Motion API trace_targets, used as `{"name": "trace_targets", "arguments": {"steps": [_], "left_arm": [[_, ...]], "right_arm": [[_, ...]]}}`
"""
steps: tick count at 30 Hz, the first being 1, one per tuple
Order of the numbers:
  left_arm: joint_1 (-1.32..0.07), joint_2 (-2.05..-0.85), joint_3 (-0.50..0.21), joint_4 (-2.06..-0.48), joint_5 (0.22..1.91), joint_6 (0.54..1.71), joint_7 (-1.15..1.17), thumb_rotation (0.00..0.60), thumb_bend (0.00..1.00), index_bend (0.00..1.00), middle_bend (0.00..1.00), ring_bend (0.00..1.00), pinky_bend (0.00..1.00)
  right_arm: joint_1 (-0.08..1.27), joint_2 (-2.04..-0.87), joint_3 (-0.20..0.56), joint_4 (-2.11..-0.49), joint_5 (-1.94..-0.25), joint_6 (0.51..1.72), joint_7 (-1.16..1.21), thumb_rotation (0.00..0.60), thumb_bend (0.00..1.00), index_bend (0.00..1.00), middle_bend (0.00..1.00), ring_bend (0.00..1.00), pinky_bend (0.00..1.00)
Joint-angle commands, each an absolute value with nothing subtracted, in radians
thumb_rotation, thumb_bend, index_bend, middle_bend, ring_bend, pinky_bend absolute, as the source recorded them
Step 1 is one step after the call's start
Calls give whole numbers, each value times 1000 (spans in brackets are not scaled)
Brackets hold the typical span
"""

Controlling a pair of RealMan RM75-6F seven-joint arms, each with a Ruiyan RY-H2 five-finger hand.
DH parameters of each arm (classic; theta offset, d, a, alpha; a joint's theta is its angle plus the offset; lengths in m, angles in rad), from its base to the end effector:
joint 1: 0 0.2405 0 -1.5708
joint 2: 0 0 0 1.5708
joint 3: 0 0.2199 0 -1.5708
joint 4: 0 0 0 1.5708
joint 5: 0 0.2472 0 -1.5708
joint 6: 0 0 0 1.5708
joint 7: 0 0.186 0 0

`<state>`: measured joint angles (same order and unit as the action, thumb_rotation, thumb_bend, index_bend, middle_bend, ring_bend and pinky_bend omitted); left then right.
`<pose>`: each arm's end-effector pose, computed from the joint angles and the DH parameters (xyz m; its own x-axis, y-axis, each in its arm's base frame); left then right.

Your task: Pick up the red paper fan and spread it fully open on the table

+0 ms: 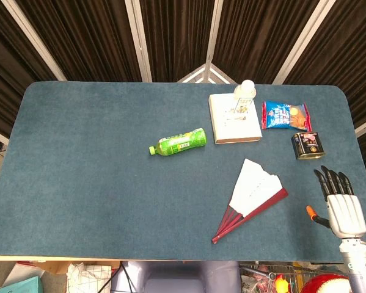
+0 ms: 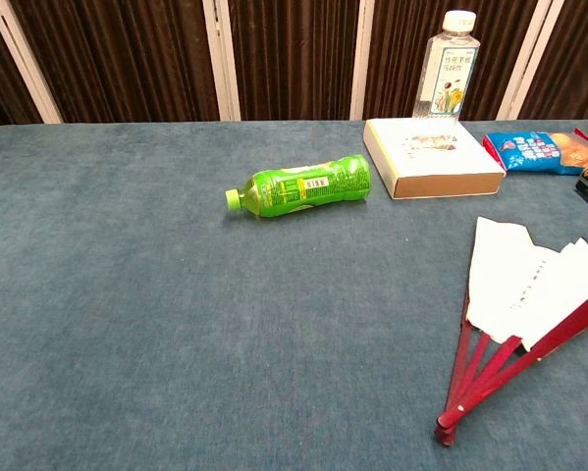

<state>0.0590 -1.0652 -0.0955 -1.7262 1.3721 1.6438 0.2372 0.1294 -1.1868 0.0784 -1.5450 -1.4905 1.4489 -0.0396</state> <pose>-0.3095 0.1856 0.1562 0.5648 -0.0848 0.8208 0.8071 0.2638 -0.5281 -0.2902 -0.2440 0.0954 0.4273 0.0089 0.9040 -0.9033 -0.0367 0.4274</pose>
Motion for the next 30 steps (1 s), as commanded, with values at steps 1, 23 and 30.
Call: {"name": "trace_targets", "arguments": {"steps": [1,23,30], "left_arm": [[58,-1066,-96,-1726,1375,1645,238,600,82,91,0,0,0],[50,-1072,-86,-1730,1401,1638,242,600,83,91,0,0,0],[49,-1066,-94,-1734,1379,1629,230,600,83,91,0,0,0]], "right_arm": [[127,-1185,76,-1548,-1493,1452,-43,600,278,78,50,69,68],[145,-1238,48,-1526,-1543,1424,-10,600,277,160,50,69,80],[157,-1290,30,-1487,-1580,1421,-48,600,278,273,50,69,80]]}}
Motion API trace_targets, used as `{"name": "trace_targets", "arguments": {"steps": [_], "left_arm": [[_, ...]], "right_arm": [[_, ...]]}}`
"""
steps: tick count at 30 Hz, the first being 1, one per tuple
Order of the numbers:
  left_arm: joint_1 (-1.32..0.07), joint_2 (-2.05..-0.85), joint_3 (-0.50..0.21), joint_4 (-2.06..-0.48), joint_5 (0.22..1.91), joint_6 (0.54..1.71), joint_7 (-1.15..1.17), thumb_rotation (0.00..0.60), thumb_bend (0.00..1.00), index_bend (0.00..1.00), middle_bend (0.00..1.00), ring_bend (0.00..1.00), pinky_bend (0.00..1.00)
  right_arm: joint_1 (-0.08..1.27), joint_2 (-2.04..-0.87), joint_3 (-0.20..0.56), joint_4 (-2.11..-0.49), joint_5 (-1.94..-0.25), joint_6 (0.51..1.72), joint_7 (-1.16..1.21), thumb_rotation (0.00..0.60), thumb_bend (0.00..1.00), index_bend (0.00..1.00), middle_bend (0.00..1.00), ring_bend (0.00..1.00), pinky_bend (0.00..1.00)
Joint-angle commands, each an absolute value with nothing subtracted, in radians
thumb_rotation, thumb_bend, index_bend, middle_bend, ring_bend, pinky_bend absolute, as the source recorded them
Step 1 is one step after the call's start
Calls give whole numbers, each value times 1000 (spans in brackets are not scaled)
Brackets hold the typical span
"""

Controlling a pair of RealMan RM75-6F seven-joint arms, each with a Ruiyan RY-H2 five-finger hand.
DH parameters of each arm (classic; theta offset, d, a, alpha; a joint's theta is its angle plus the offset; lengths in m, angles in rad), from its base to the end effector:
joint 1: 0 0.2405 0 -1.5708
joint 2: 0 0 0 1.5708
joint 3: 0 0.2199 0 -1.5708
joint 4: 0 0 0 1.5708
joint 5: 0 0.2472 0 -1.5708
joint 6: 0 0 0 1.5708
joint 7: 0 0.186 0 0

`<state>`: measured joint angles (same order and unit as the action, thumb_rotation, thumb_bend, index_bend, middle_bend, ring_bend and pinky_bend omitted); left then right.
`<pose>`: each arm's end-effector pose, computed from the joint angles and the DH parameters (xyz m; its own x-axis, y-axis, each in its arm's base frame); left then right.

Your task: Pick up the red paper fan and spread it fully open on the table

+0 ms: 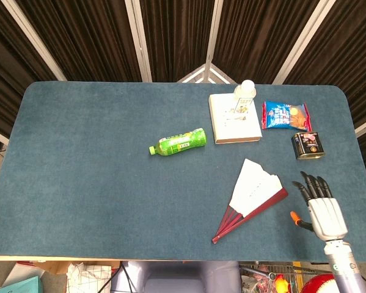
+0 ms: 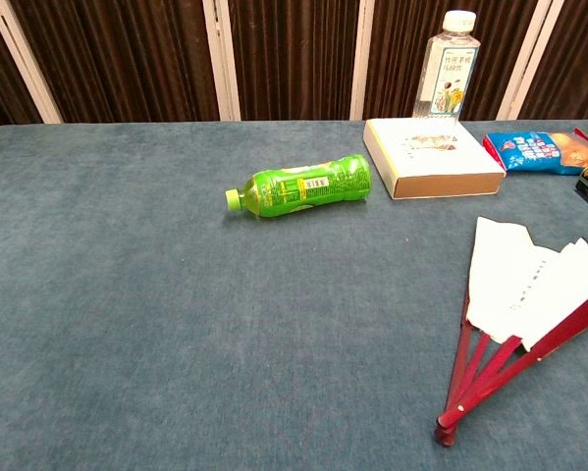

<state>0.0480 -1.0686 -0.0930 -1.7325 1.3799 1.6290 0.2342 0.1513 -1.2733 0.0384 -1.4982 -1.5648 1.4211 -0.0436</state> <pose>-0.3057 0.1893 0.1510 0.5509 -0.0777 0.8309 0.8187 0.2435 -0.5201 -0.2758 -0.2386 0.0560 0.4108 -0.0501 0.9103 -0.9060 -0.1342 0.4015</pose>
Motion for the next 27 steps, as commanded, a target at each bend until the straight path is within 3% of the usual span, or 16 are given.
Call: {"name": "trace_targets", "arguments": {"steps": [1,27], "left_arm": [[50,-1064,-94,-1734,1380,1630,225,600,83,91,0,0,0],[57,-1056,-106,-1737,1348,1635,206,600,84,91,0,0,0]], "right_arm": [[158,-1297,28,-1482,-1587,1422,-45,600,278,293,50,69,79],[223,-1527,-16,-1251,-1618,1314,-73,600,278,398,50,69,80]]}}
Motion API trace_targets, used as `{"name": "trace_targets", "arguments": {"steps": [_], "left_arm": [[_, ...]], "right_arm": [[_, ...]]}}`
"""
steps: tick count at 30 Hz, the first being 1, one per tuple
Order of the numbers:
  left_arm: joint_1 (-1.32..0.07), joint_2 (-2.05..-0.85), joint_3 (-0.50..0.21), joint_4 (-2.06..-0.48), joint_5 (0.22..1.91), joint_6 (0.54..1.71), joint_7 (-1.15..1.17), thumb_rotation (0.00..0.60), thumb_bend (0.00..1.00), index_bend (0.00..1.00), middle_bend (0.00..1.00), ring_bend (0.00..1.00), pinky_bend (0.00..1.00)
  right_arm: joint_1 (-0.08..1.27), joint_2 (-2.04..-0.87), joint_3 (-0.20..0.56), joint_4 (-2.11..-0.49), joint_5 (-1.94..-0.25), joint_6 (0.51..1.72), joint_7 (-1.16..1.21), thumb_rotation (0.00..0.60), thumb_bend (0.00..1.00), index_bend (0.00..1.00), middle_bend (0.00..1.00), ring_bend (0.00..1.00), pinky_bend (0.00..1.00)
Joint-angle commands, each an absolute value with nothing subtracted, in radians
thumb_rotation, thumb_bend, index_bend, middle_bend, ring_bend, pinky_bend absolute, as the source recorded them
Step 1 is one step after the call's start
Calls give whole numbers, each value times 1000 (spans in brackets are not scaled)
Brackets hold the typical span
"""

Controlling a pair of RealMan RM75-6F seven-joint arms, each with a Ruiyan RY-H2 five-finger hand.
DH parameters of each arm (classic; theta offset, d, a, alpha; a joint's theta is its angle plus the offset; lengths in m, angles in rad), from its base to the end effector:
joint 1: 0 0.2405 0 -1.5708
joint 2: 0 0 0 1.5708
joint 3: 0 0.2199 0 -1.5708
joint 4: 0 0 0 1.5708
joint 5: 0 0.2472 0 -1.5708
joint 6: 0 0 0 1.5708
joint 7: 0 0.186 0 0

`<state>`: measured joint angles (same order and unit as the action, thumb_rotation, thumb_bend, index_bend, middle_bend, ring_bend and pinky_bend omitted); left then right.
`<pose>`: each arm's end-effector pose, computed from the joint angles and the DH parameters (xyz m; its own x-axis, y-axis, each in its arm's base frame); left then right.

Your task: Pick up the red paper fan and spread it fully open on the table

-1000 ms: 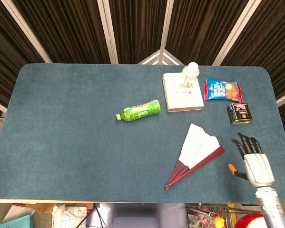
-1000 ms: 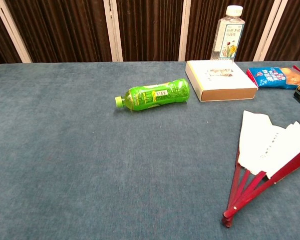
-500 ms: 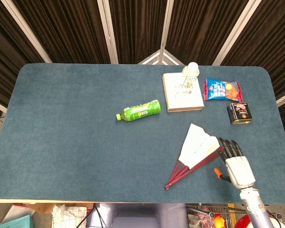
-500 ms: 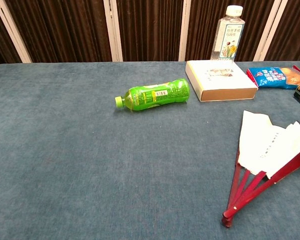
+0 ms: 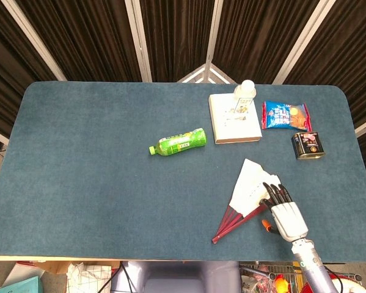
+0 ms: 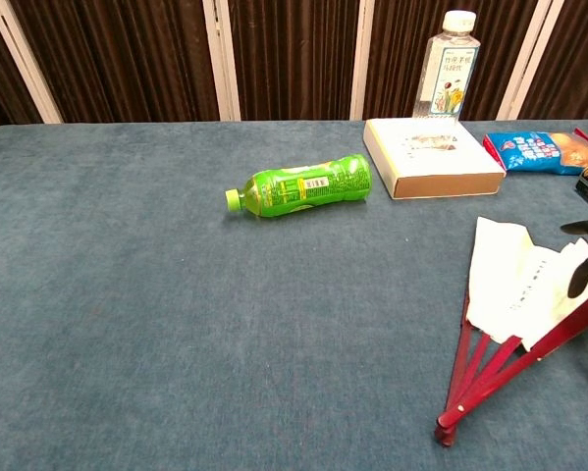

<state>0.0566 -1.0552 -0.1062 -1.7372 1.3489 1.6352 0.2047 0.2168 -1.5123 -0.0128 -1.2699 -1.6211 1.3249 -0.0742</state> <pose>-0.3112 0.1880 0.1597 0.5361 -0.0923 0.8391 0.8230 0.2784 -0.4951 -0.2687 -0.2400 -0.0259 0.4647 -0.1538 0.8720 -0.8694 -0.2661 0.4164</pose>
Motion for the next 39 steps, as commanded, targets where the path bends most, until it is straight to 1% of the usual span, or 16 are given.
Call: {"name": "trace_targets", "arguments": {"steps": [1,20,32,39], "left_arm": [[56,-1056,-107,-1737,1347,1635,209,600,84,91,0,0,0],[51,-1067,-107,-1736,1343,1634,237,600,84,91,0,0,0],[50,-1071,-107,-1735,1343,1635,248,600,84,91,0,0,0],[52,-1071,-106,-1737,1346,1641,247,600,84,91,0,0,0]], "right_arm": [[226,-1534,-17,-1241,-1617,1308,-71,600,278,400,50,69,80],[266,-1626,-19,-1121,-1617,1277,-32,600,278,438,50,69,80],[300,-1653,-4,-1088,-1607,1261,-1,600,278,505,50,85,79],[314,-1660,1,-1078,-1608,1263,30,600,325,549,51,97,85]]}}
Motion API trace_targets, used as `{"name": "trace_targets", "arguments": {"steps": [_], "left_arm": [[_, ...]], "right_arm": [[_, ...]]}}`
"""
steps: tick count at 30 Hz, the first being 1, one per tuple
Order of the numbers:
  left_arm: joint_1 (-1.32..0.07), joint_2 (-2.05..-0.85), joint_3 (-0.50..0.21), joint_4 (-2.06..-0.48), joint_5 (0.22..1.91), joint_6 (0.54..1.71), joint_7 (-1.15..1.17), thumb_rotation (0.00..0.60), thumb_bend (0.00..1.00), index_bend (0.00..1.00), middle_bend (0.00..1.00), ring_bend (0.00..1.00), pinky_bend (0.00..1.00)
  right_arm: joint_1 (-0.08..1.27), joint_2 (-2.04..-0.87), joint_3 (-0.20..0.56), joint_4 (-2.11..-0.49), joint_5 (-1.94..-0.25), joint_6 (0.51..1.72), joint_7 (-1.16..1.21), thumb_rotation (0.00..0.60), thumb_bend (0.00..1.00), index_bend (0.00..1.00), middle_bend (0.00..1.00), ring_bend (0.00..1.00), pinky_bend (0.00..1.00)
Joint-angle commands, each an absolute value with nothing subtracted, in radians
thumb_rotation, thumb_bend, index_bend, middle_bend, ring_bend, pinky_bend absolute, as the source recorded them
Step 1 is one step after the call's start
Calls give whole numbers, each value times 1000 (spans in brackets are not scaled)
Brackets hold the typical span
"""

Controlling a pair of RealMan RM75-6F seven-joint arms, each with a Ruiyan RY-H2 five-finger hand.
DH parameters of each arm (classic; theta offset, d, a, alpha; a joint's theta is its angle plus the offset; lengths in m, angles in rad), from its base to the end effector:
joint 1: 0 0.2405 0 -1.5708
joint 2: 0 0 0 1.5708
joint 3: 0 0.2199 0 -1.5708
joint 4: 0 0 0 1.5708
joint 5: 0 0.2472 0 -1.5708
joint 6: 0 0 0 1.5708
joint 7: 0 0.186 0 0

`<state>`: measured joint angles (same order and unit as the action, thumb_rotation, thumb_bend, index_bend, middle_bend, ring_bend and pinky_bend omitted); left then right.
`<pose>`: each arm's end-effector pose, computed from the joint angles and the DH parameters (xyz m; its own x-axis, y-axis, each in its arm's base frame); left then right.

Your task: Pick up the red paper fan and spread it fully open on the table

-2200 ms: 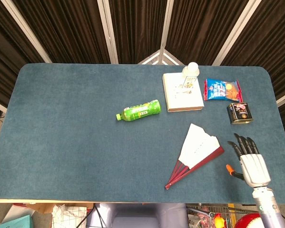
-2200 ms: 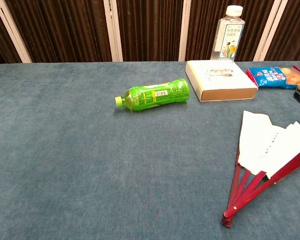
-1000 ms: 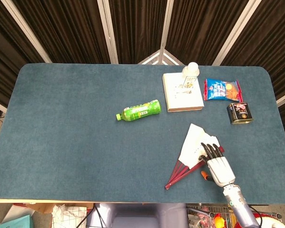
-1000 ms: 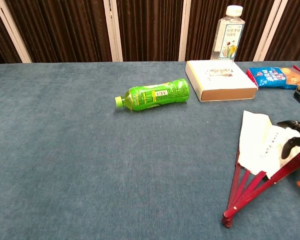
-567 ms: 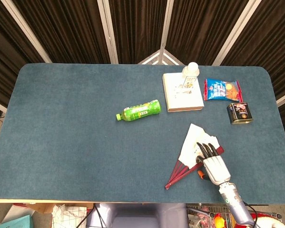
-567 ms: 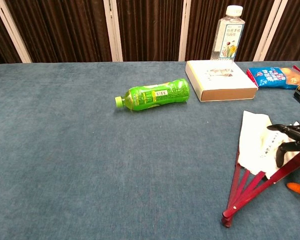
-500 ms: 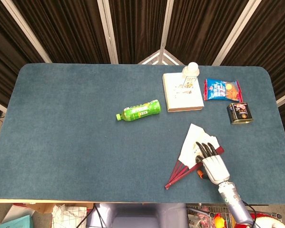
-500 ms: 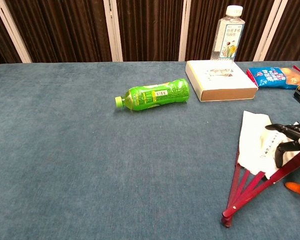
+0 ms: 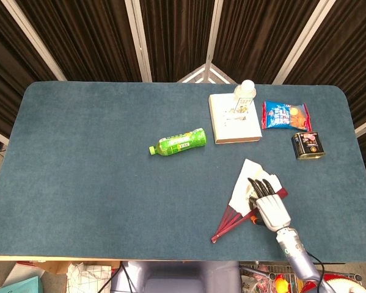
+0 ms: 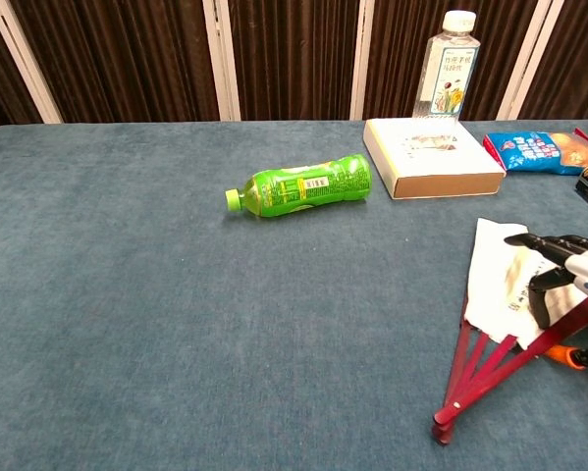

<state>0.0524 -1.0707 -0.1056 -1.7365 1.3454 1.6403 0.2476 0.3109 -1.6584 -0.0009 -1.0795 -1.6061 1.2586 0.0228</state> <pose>-0.3096 0.1890 0.1561 0.5594 -0.0866 0.8244 0.8071 0.2837 -0.5178 -0.2628 -0.2700 -0.0612 0.4397 -0.1827 0.8794 -0.8743 -0.3111 0.3726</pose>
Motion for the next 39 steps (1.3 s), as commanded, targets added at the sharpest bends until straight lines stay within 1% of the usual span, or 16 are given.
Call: {"name": "trace_targets", "arguments": {"steps": [1,12,17,23,33,39], "left_arm": [[52,-1071,-106,-1737,1345,1641,247,600,84,91,0,0,0],[53,-1068,-105,-1737,1345,1640,243,600,84,91,0,0,0],[53,-1068,-104,-1738,1346,1638,245,600,85,92,0,0,0],[52,-1069,-104,-1738,1345,1636,246,600,84,92,0,0,0],[49,-1068,-104,-1739,1343,1630,246,600,84,92,0,0,0],[45,-1068,-104,-1735,1343,1622,239,600,84,92,0,0,0]], "right_arm": [[315,-1660,1,-1078,-1609,1265,32,600,335,558,51,101,87],[327,-1638,9,-1087,-1616,1294,82,600,413,631,74,129,100],[342,-1618,15,-1092,-1627,1307,97,600,418,666,82,140,109],[365,-1592,31,-1113,-1638,1320,90,600,434,732,97,155,119],[421,-1517,69,-1182,-1664,1328,41,600,444,775,111,176,130],[481,-1404,107,-1293,-1693,1319,13,600,447,803,116,183,130]]}}
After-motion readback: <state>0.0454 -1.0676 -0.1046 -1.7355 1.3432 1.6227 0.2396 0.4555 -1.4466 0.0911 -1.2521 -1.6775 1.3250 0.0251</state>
